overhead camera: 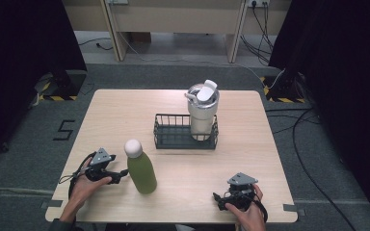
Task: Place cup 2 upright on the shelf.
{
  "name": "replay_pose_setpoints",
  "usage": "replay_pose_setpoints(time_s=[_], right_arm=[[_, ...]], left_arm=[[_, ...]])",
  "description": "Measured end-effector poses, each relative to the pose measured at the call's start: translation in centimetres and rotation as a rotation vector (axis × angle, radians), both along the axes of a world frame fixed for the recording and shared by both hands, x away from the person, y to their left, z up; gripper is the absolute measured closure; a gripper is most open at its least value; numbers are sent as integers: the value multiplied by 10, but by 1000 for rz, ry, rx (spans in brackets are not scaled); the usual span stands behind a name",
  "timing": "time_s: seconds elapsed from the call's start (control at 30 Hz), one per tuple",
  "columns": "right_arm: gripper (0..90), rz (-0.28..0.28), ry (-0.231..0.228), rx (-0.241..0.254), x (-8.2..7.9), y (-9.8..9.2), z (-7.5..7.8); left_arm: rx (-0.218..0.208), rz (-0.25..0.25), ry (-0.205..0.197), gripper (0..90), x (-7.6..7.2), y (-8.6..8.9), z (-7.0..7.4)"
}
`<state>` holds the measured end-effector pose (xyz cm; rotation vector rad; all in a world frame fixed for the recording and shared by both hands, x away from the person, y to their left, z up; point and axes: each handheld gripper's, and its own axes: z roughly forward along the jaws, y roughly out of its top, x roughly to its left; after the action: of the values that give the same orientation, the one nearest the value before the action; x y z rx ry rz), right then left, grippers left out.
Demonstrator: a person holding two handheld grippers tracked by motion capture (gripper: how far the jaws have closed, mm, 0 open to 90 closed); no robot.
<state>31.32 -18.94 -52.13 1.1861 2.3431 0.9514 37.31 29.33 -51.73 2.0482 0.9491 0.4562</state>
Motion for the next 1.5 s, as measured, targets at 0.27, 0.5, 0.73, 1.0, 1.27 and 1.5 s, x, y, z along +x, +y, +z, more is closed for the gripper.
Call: replay_pose_setpoints(time_s=[0.27,0.5,0.73,1.0,1.27,1.5], right_arm=[[3,5,-3,-1,1,0,0],[4,7,-4,-1,1,0,0],[4,7,-3,-1,1,0,0],[4,8,-3,-1,1,0,0],[4,9,-4,-1,1,0,0],[4,9,-3,-1,1,0,0]], left_arm=[[1,-6,-6,150,-8,-2,1],[-14,-15,-27,151,-18,1,5],[-33,-10,-37,150,-27,5,4],[-71,-17,-57,151,-40,8,6],[-133,-42,-103,151,-54,7,6],[-163,-72,-132,150,-68,5,10]])
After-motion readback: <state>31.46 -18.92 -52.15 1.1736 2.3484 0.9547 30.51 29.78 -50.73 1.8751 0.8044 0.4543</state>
